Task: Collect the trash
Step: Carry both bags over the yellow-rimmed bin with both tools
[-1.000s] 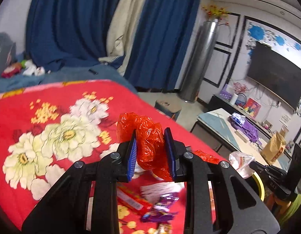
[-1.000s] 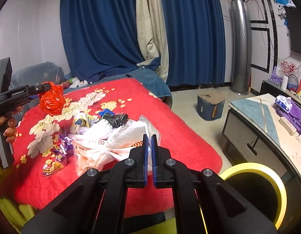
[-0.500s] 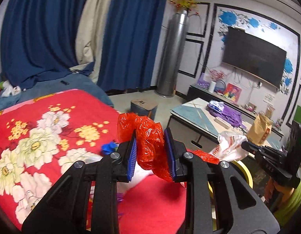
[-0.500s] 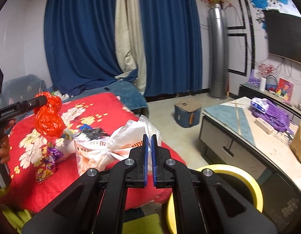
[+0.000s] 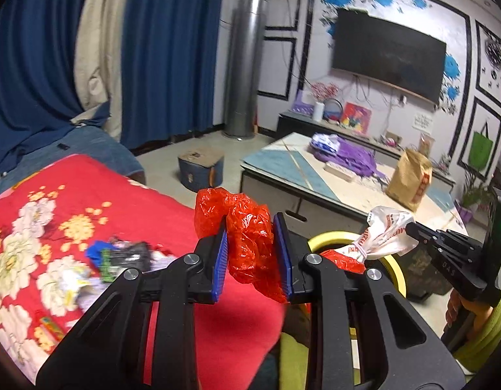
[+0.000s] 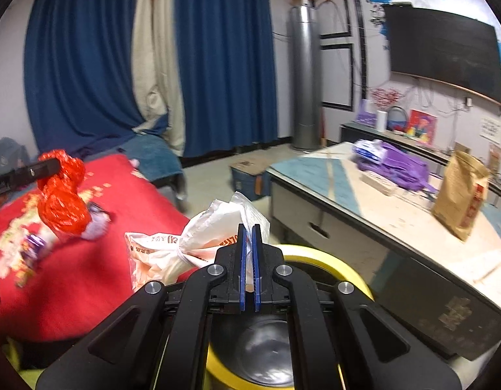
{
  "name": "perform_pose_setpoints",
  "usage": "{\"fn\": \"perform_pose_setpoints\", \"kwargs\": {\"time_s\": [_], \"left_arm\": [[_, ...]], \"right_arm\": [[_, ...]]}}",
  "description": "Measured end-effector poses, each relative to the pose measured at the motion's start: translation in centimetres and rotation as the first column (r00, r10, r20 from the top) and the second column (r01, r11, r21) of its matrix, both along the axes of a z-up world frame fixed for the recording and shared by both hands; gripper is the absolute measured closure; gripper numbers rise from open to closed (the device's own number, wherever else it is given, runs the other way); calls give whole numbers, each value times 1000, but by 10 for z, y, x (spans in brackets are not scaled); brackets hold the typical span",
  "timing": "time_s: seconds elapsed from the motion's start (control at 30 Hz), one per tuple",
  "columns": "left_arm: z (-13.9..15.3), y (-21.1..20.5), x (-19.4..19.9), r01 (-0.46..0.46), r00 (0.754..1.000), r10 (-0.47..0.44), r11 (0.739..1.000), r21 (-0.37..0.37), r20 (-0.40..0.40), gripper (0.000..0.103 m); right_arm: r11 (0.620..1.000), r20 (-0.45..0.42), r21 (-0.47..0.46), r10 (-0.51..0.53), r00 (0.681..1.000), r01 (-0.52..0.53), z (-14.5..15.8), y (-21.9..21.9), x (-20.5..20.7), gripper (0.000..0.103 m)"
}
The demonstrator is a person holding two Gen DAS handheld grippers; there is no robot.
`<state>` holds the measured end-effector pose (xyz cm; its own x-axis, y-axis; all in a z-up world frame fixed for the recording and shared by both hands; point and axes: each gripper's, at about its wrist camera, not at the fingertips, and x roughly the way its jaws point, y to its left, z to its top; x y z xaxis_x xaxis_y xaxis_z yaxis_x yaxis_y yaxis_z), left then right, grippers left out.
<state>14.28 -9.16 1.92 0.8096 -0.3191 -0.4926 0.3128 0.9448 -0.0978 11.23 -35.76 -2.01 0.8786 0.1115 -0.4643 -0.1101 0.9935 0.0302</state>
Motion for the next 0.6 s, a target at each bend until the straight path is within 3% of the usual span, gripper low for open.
{"fn": "perform_pose_setpoints", "kwargs": {"time_s": [0.3, 0.6], "left_arm": [[-24, -51, 15, 69, 996, -67, 997, 26, -52, 83], [-49, -83, 24, 130, 987, -125, 990, 51, -104, 82]], "right_arm": [[990, -60, -53, -137, 989, 134, -42, -45, -22, 99], [984, -88, -68, -167, 982, 162, -59, -55, -23, 99]]}}
